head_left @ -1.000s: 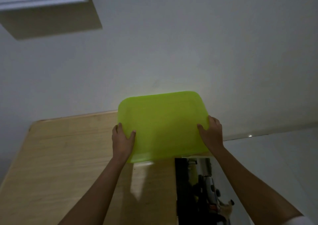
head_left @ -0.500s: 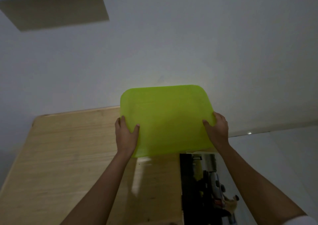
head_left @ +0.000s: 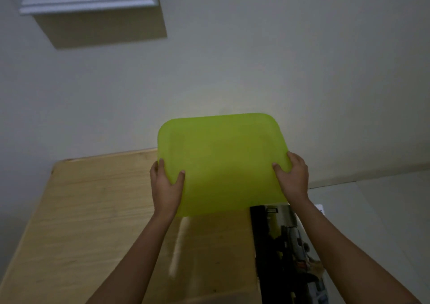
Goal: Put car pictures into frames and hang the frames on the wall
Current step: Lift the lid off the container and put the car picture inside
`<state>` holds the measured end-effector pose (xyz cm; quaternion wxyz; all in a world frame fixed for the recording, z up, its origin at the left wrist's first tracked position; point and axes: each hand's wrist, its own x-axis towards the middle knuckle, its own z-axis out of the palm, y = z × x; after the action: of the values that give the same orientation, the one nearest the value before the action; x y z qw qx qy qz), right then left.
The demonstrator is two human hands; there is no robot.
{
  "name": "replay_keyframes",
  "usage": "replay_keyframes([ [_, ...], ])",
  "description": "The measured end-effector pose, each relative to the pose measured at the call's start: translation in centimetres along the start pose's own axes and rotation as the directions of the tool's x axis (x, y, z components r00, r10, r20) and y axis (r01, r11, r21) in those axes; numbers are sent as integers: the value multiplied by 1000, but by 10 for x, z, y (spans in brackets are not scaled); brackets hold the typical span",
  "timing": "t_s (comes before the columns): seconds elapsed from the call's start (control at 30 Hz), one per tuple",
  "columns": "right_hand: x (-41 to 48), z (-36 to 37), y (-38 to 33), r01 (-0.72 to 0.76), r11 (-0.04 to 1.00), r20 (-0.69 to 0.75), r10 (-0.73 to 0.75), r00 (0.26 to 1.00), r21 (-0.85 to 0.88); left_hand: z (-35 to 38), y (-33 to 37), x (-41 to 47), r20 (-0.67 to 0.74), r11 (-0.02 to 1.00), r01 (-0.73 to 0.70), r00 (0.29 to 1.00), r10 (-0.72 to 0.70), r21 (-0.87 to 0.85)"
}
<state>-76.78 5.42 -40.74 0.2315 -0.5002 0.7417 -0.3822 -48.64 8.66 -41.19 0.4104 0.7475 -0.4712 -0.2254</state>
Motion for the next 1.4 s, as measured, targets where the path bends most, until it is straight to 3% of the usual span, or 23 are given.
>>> replay_keyframes([
  [0.4, -147, 139, -120, 83, 996, 120, -77, 990, -44, -203, -130, 22, -63, 989, 145, 988, -143, 41],
  [0.67, -227, 231, -154, 125, 988, 212, -104, 972, -86, -295, -220, 20, -61, 970, 234, 971, -230, 73],
  [1.07, -256, 249, -122, 74, 967, 281, -2, 960, -245, -286, -272, 4, 74, 956, 278, 956, -285, 94],
  [1.4, -262, 250, -102, 38, 966, 298, 40, 954, -254, -277, -282, 2, 103, 954, 270, 953, -284, 130],
])
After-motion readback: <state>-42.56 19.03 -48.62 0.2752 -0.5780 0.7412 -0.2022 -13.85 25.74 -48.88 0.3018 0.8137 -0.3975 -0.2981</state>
